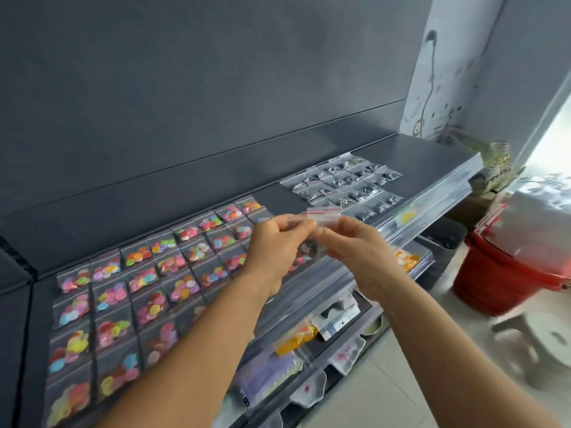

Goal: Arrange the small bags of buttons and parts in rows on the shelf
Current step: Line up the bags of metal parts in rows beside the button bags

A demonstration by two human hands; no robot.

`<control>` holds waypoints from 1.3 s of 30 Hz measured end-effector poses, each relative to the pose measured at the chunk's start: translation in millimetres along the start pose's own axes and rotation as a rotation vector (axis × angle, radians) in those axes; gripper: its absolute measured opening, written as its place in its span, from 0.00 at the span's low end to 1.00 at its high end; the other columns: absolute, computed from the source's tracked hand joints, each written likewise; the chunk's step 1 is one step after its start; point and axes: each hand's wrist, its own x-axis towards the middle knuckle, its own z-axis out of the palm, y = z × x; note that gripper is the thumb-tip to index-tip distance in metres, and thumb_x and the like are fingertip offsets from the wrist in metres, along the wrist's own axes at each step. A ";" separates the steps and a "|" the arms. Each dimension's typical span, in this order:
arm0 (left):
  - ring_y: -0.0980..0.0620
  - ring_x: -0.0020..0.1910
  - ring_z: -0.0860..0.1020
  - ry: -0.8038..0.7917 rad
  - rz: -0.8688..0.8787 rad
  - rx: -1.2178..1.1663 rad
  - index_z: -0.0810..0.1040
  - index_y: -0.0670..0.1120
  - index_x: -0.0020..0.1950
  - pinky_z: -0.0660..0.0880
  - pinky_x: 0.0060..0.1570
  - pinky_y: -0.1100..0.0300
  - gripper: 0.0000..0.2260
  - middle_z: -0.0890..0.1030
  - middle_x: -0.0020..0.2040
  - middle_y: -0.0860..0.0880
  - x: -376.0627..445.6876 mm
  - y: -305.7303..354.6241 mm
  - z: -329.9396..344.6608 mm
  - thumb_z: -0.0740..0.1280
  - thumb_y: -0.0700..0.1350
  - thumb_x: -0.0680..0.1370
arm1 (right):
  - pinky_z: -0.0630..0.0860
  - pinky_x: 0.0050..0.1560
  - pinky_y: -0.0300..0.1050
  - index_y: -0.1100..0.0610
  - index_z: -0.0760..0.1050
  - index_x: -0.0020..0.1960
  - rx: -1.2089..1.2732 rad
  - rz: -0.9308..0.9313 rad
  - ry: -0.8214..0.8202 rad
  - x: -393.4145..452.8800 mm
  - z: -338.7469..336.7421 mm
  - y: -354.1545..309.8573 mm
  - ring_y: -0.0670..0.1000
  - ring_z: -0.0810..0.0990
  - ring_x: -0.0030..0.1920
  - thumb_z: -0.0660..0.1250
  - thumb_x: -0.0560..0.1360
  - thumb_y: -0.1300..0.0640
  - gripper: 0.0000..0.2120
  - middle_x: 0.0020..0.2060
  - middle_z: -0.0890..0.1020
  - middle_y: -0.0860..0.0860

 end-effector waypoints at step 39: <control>0.54 0.30 0.78 -0.330 0.108 0.091 0.81 0.45 0.43 0.76 0.32 0.60 0.03 0.83 0.35 0.46 260.5 -9.3 314.9 0.70 0.43 0.75 | 0.75 0.39 0.41 0.58 0.82 0.39 -0.040 0.086 0.415 214.0 -326.2 4.5 0.48 0.78 0.36 0.72 0.71 0.60 0.03 0.33 0.81 0.52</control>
